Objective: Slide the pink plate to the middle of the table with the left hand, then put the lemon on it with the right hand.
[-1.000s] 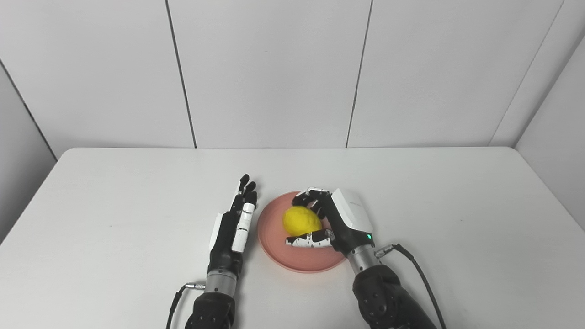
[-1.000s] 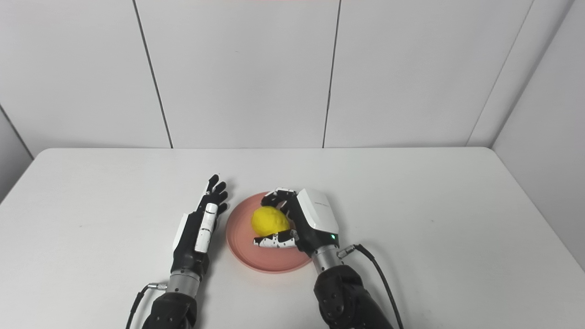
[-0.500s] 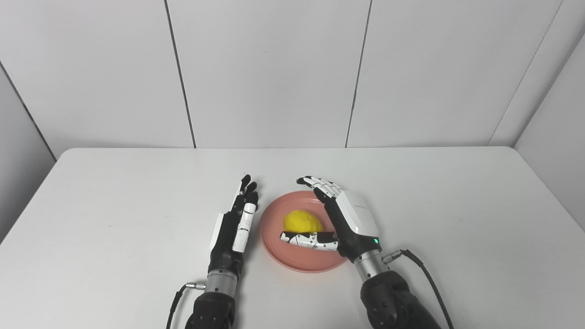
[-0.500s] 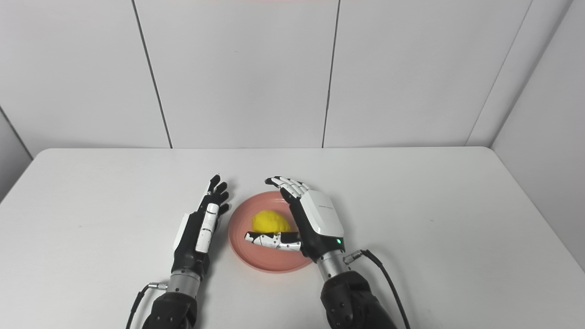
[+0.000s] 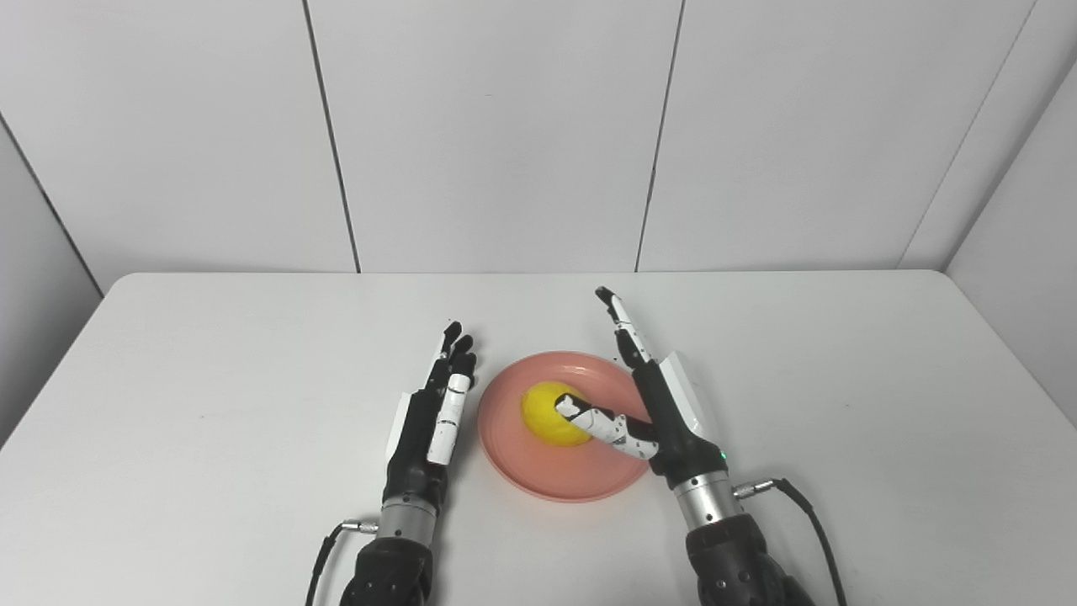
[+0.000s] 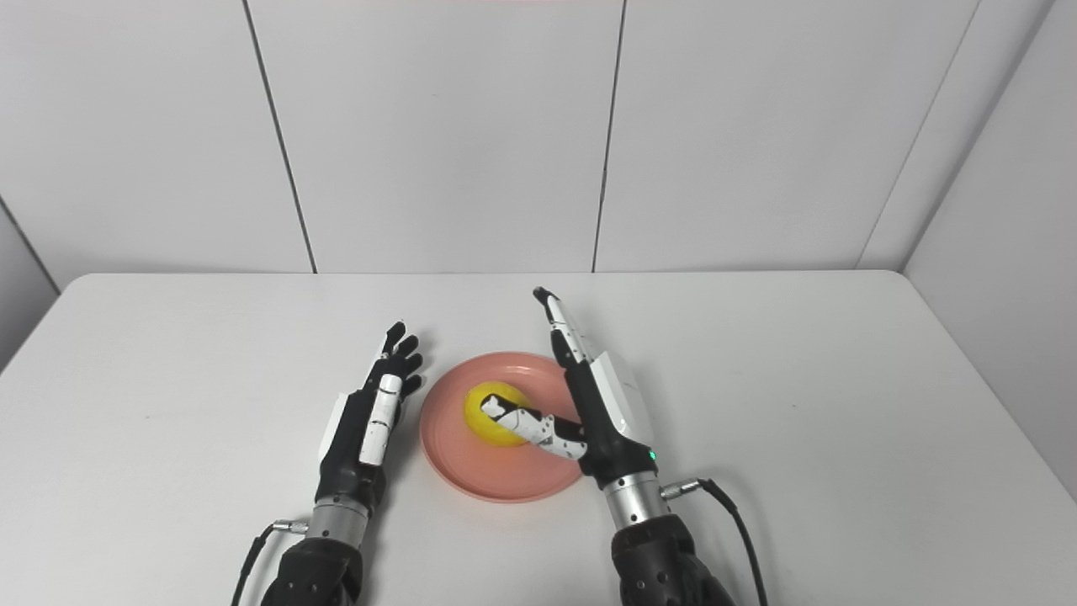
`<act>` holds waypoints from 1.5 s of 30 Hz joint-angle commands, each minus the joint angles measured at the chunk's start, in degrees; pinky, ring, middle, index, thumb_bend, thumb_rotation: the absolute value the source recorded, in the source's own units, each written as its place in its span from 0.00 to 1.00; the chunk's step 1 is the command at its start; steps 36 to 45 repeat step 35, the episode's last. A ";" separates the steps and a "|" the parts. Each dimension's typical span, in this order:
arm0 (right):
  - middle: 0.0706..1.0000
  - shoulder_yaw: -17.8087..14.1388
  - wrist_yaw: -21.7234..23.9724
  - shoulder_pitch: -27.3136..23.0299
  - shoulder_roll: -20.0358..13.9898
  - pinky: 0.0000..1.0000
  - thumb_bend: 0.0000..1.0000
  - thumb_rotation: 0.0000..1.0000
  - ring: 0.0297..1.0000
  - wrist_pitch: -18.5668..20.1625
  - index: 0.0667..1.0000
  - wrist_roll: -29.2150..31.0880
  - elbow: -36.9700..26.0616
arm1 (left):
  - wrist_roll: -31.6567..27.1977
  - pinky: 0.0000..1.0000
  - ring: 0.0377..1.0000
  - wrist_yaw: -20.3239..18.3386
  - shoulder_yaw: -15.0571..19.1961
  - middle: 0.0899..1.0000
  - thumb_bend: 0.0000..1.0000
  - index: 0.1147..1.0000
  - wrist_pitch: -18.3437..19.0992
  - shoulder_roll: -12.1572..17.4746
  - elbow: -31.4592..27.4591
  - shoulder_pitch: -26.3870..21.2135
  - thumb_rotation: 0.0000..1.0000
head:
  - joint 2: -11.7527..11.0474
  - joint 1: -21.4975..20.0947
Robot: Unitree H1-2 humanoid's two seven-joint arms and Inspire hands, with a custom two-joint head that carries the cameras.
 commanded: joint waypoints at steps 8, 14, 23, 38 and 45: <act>1.00 -5.07 2.54 0.08 1.20 1.00 0.67 1.00 1.00 -1.29 0.99 11.11 0.05 | -0.34 0.95 0.96 -0.57 0.29 0.97 0.63 0.97 -2.89 1.42 3.24 1.86 1.00 | -0.09 -0.39; 1.00 -6.95 4.90 -0.15 1.78 1.00 0.73 1.00 1.00 -1.18 1.00 16.98 1.25 | 0.12 0.94 0.96 -0.28 0.18 0.98 0.64 0.98 -3.37 1.96 3.49 1.63 1.00 | 0.09 -1.09; 1.00 -8.69 8.31 0.17 2.72 1.00 0.73 1.00 1.00 1.59 1.00 23.60 2.65 | -1.78 0.97 0.98 -0.86 0.65 0.99 0.64 0.99 -4.14 1.67 4.07 1.50 1.00 | 0.07 -1.07; 1.00 -9.09 9.29 0.65 4.02 1.00 0.75 1.00 1.00 2.82 1.00 25.54 3.15 | -0.53 1.00 1.00 -0.03 0.69 1.00 0.66 1.00 -3.87 2.04 4.47 1.09 1.00 | 0.22 -1.12; 1.00 -9.09 9.29 0.65 4.02 1.00 0.75 1.00 1.00 2.82 1.00 25.54 3.15 | -0.53 1.00 1.00 -0.03 0.69 1.00 0.66 1.00 -3.87 2.04 4.47 1.09 1.00 | 0.22 -1.12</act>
